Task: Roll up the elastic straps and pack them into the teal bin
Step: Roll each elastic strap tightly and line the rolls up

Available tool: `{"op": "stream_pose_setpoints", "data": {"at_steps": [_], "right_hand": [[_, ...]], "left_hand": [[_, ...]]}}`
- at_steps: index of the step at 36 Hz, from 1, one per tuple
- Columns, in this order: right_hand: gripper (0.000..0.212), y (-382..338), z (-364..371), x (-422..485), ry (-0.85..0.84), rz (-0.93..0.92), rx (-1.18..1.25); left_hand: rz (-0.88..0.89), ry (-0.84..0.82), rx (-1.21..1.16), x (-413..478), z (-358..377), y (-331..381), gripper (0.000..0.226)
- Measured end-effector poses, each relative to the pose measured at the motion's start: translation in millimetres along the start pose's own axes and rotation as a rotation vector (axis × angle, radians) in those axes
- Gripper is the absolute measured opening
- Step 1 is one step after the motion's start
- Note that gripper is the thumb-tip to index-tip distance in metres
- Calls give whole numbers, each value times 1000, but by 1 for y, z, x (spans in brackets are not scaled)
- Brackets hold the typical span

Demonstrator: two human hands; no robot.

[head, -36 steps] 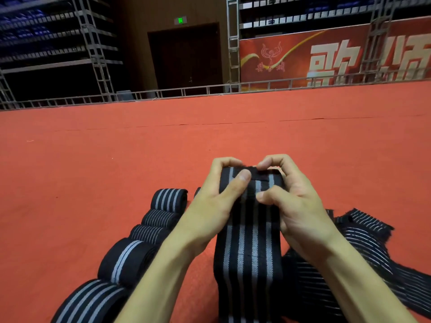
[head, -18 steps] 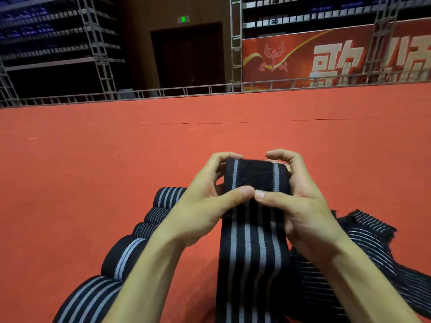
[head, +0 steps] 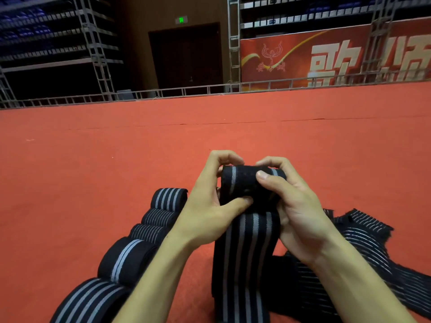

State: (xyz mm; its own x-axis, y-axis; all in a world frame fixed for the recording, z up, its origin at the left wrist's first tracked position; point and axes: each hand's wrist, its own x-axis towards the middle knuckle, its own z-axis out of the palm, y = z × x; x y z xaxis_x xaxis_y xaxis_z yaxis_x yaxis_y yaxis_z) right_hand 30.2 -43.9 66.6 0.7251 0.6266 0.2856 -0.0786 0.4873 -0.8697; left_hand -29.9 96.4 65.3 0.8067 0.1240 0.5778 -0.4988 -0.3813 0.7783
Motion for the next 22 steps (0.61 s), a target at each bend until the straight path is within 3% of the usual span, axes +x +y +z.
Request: {"op": "stream_pose_setpoints", "data": {"at_steps": [3, 7, 11, 14, 17, 22], "right_hand": [[29, 1, -4, 2, -21, -29, 0], [39, 2, -6, 3, -49, -65, -43], [53, 4, -8, 5, 5, -133, -105], [63, 4, -10, 5, 31, -137, -128], [73, 4, -11, 4, 4, -67, -113], [57, 0, -11, 1, -71, 64, -36]], "left_hand": [[-102, -32, -99, -3, 2, 3, 53], [-262, 47, -62, 1, 5, 1, 56], [-410, -28, -176, 2, 1, 0, 57], [-372, -5, -265, 2, 0, 0, 47], [-296, 36, -302, 2, -2, 0, 52], [-171, 70, -224, 3, -5, 1, 62]]}}
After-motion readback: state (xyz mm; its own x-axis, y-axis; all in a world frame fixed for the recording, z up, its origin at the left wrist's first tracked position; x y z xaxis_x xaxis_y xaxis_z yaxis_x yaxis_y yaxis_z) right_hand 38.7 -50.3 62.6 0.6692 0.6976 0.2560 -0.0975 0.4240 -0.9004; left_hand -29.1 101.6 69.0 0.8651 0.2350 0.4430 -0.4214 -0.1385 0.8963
